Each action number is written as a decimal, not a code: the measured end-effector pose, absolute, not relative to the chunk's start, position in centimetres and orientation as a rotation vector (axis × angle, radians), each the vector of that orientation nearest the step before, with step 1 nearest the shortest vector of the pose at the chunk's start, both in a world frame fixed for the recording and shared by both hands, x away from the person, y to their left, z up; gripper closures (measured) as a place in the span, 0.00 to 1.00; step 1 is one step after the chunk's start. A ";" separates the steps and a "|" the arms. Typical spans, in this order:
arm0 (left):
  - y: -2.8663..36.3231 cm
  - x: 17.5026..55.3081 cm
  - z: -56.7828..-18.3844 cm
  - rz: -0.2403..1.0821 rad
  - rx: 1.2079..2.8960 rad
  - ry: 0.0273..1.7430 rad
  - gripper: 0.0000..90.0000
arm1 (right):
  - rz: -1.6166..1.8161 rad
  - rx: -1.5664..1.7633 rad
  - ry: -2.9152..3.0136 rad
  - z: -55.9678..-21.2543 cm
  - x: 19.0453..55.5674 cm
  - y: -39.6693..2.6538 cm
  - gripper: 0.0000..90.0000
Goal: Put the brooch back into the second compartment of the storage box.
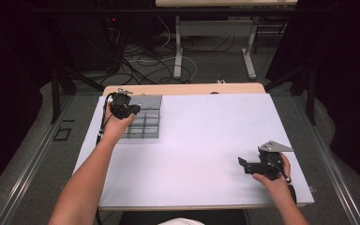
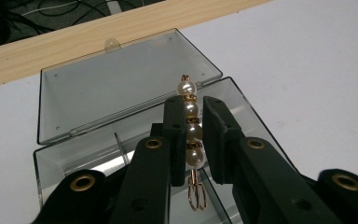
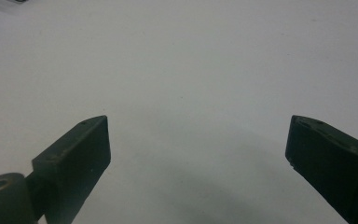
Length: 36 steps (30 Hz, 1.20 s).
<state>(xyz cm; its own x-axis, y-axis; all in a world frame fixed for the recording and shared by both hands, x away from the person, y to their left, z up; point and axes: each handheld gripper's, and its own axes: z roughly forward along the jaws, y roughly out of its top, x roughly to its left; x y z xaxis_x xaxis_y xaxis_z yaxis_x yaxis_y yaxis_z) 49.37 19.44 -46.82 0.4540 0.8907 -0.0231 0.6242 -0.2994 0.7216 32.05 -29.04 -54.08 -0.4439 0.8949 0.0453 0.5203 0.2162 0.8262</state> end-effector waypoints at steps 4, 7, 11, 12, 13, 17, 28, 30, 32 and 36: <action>19.4 49.7 -47.2 0.509 2.045 1.247 0.89 | 1.129 1.307 2.048 -54.1 32.0 -29.1 0.07; 19.4 49.9 -47.4 0.507 2.043 1.232 0.89 | 1.126 1.303 2.049 -54.1 31.9 -29.1 0.07; 19.5 50.1 -47.6 0.503 2.048 1.239 0.89 | 1.131 1.305 2.055 -54.2 32.0 -29.1 0.07; 19.5 50.1 -47.7 0.502 2.052 1.243 0.89 | 1.132 1.307 2.055 -54.2 32.0 -29.1 0.07; 19.5 50.2 -47.8 0.502 2.059 1.240 0.89 | 1.132 1.307 2.055 -54.2 32.0 -29.1 0.07; 19.6 50.4 -48.3 0.499 2.061 1.239 0.89 | 1.133 1.306 2.057 -54.2 32.0 -29.0 0.07; 19.9 50.9 -49.5 0.491 2.101 1.243 0.89 | 1.132 1.312 2.061 -54.3 32.1 -29.0 0.07; 19.9 51.0 -49.7 0.495 2.103 1.245 0.89 | 1.125 1.312 2.056 -54.3 32.1 -28.9 0.07; 19.9 51.1 -49.9 0.501 2.121 1.232 0.89 | 1.124 1.308 2.056 -54.3 32.1 -28.9 0.07; 19.9 51.3 -50.1 0.517 2.151 1.209 0.89 | 1.129 1.312 2.058 -54.4 32.1 -28.9 0.07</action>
<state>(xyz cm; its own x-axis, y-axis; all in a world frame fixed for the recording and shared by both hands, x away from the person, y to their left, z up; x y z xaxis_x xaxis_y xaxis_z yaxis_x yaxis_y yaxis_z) 51.29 19.87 -50.08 0.5067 0.8613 0.0387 0.6224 -0.3965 0.6748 32.09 -28.92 -54.39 -0.4476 0.8926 0.0542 0.5256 0.2135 0.8235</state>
